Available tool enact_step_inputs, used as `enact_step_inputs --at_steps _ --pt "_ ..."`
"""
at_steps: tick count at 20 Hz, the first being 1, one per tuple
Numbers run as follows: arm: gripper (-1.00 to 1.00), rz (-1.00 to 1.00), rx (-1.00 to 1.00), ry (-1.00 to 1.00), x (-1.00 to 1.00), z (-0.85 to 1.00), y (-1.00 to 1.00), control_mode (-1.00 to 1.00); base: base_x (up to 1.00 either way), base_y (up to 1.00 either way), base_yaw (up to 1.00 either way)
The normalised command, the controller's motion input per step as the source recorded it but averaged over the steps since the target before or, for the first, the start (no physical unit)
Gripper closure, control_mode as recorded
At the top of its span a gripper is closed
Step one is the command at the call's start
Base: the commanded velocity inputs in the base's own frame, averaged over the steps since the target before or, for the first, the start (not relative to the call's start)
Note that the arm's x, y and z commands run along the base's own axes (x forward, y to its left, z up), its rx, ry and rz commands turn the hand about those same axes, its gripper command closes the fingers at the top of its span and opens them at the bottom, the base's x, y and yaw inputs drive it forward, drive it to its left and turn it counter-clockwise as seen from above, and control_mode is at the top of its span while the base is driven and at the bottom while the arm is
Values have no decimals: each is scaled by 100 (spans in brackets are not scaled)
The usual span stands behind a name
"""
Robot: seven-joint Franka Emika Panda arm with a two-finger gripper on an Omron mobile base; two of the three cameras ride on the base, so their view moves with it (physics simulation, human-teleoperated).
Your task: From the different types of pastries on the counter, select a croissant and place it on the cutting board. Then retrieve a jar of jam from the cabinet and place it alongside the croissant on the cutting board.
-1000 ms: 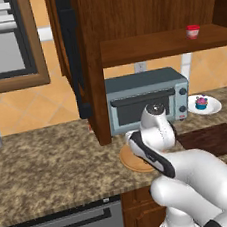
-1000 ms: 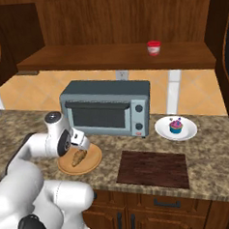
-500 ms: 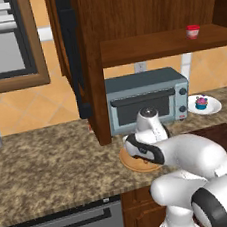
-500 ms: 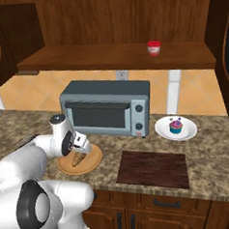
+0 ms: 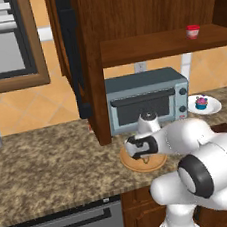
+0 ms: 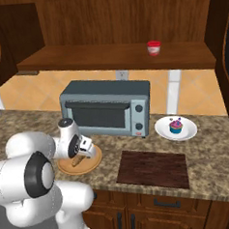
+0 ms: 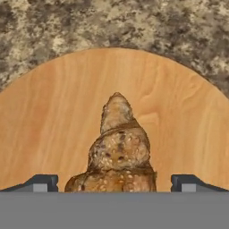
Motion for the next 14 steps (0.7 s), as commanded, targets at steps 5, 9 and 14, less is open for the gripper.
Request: enact_step_inputs --at_steps 5,9,14 --pt "100 1 3 -5 7 -48 -5 -100 0 0 0" --pt "100 0 5 0 4 7 0 -100 0 0 0" --pt "100 0 0 -2 -8 31 0 -100 0 0 0"
